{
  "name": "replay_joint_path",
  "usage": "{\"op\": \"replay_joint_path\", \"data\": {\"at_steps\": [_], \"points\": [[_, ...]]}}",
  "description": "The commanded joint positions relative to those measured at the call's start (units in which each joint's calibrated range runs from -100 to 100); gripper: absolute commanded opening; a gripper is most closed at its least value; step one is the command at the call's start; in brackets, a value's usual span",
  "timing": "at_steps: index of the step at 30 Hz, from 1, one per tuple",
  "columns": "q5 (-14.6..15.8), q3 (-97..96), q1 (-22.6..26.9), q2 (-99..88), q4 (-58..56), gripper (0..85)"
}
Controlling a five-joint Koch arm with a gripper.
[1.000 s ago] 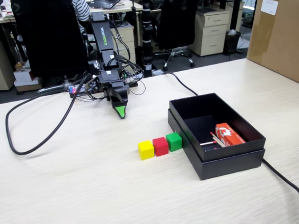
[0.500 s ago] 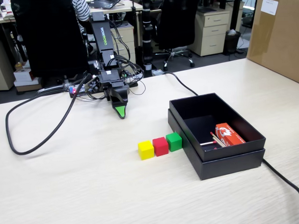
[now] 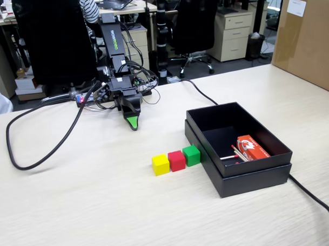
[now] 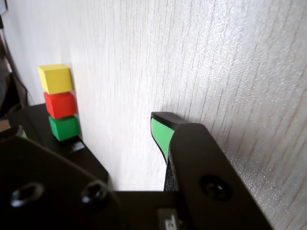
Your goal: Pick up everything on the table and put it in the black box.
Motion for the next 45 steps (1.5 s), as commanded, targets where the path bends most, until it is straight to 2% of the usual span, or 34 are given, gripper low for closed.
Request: {"op": "replay_joint_path", "data": {"at_steps": [1, 8, 10, 15, 22, 28, 32, 45], "points": [[-0.29, -0.75, -0.15, 0.6, -2.27, 50.3], [0.59, 0.97, -0.15, 0.71, -2.36, 48.9], [0.93, 6.69, -0.49, 0.94, -8.14, 48.9], [4.05, 21.46, -0.59, 2.9, -23.35, 49.2], [5.08, 47.03, -0.63, 13.91, -41.49, 47.5], [5.03, 72.6, -0.54, 34.34, -54.54, 47.6], [5.47, 91.27, -0.59, 54.53, -63.61, 47.5], [7.03, 121.83, 0.98, 102.15, -73.03, 47.3]]}}
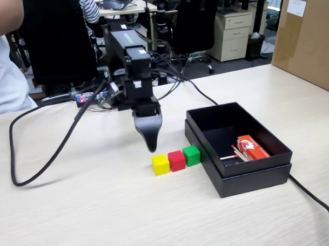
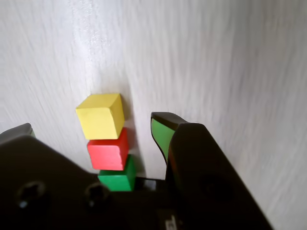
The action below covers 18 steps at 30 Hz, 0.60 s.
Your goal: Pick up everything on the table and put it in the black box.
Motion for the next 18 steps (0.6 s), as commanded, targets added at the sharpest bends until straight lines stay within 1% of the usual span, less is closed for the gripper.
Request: {"op": "replay_joint_path", "data": {"at_steps": [1, 5, 12, 16, 18], "points": [[0.44, 9.9, 0.63, 6.95, -3.42, 47.3], [0.59, 15.16, 0.83, 14.99, -4.63, 47.3], [0.93, 18.42, 0.88, 21.99, -6.36, 46.9], [0.93, 19.51, 0.83, 24.28, -6.44, 42.7], [0.93, 20.42, 0.83, 25.43, -6.44, 42.2]]}}
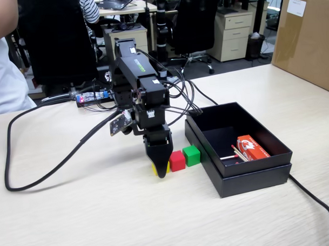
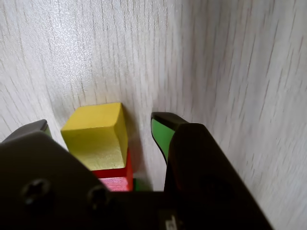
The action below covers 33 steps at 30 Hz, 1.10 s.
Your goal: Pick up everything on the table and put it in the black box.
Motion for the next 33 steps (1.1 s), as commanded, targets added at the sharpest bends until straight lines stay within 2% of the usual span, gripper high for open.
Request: {"op": "replay_joint_path", "data": {"at_steps": [1, 12, 15, 23, 27, 28, 33], "points": [[-0.05, 4.71, 0.0, 0.97, -1.44, 41.6], [0.0, 10.61, -0.73, 4.99, -1.61, 1.5], [0.0, 8.97, -1.42, 1.89, -1.61, 0.9], [-0.39, -0.64, -1.51, -31.5, -3.25, 0.8], [-0.59, -0.36, 1.47, -40.45, -3.42, 0.8], [-0.63, 0.63, 5.18, -43.43, -3.42, 0.8], [-0.49, 11.88, 12.31, -35.17, -3.42, 0.9]]}}
